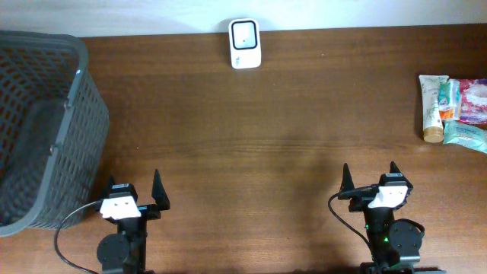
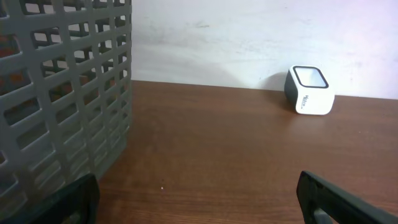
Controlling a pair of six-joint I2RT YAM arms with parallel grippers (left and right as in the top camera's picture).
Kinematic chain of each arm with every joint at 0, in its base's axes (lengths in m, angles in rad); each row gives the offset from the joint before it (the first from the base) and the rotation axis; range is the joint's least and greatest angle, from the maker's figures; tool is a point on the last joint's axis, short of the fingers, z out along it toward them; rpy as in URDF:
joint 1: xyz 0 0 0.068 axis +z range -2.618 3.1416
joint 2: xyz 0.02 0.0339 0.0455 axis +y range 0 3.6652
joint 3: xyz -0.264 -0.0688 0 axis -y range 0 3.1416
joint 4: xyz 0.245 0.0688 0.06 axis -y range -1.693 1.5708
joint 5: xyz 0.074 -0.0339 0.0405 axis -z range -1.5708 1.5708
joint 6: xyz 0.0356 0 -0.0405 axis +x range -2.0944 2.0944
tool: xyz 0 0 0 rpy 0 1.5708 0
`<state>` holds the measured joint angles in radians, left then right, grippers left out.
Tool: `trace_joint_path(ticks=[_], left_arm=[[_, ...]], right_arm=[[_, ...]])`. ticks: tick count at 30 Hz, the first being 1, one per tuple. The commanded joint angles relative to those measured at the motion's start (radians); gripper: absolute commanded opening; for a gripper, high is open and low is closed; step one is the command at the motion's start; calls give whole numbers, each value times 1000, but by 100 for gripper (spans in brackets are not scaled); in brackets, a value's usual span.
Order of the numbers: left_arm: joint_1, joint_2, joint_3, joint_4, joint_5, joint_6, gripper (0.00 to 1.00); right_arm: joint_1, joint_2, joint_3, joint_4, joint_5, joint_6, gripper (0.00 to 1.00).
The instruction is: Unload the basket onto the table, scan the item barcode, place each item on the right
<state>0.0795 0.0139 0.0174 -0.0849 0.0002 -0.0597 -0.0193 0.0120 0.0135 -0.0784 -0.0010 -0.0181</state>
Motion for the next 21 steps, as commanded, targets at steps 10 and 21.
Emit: trace_joint_path(ticks=[10,21], left_arm=[[-3,-8,-8,-1,3,54,99],[-3,-8,-8,2,3,57,99]], right_arm=[[-7,-8,-8,-3,9,8,99],[-7,-8,-8,-3,9,8,99]])
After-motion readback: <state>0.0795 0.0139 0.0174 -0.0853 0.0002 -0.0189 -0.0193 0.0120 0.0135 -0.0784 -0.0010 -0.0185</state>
